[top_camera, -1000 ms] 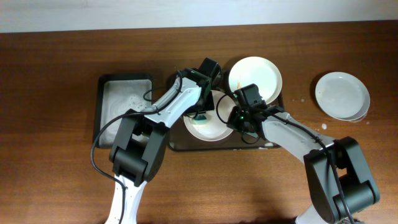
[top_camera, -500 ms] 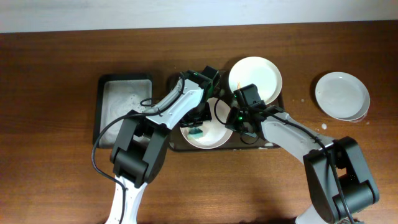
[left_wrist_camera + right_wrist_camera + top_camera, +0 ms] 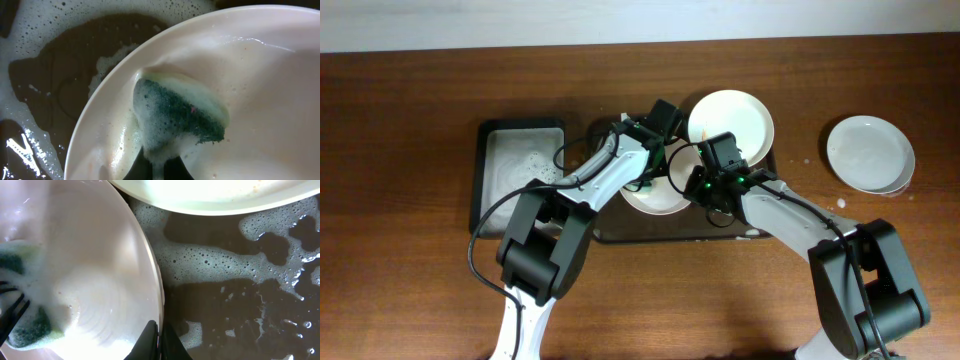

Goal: Clean dirty plates on tray and stack at the side
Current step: 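Keep scrubbing the plate held by the right gripper with the sponge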

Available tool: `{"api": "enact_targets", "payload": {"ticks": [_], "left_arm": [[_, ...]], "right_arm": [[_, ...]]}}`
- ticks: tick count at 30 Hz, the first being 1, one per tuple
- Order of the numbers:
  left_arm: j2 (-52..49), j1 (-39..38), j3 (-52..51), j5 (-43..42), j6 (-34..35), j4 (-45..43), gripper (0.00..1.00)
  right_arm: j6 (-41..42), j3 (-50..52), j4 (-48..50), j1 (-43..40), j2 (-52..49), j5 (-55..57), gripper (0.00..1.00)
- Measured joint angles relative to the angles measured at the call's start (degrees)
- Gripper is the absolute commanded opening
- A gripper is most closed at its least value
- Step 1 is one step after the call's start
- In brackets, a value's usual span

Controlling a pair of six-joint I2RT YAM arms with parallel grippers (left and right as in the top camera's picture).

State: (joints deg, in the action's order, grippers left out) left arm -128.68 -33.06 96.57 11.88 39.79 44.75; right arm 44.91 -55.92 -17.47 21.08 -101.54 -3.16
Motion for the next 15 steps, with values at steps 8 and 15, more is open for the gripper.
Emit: {"api": "enact_targets", "payload": {"ticks": [8, 15], "left_arm": [[-1.1, 0.1, 3.8, 0.7, -6.3, 3.7, 0.01], [-1.4, 4.5, 10.0, -3.6, -19.6, 10.6, 0.00]], "right_arm": [[0.1, 0.0, 0.1, 0.0, 0.0, -0.5, 0.04], [0.1, 0.0, 0.6, 0.1, 0.0, -2.3, 0.04]]}}
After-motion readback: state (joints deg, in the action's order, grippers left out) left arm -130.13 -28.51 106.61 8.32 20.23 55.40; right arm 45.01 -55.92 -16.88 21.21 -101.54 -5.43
